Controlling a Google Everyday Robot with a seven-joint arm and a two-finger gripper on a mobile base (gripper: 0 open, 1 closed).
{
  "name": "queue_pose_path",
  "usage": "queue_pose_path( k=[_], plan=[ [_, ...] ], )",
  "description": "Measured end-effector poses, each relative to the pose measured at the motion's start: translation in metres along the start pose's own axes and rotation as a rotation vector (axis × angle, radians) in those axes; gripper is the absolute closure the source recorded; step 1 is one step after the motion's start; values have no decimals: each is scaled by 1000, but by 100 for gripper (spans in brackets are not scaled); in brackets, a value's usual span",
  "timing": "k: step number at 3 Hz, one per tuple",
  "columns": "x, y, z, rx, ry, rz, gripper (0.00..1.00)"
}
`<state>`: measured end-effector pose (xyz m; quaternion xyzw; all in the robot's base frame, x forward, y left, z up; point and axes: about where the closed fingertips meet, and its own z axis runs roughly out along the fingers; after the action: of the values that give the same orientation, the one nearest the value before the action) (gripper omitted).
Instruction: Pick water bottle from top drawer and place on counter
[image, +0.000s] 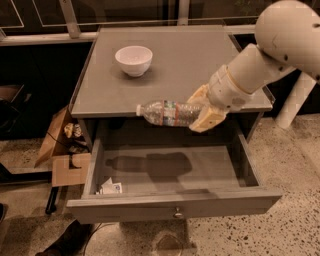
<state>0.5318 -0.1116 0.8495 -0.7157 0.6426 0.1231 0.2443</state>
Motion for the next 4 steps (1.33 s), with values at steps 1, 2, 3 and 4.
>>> queue_pose_path(
  k=[1,2,3,4],
  plan=[
    [-23,-30,-4,60,37,-1,100],
    [-32,-65,8,123,70,13,100],
    [-29,-96,25,153,105,51,100],
    [-20,-120,38,167,139,101,100]
  ],
)
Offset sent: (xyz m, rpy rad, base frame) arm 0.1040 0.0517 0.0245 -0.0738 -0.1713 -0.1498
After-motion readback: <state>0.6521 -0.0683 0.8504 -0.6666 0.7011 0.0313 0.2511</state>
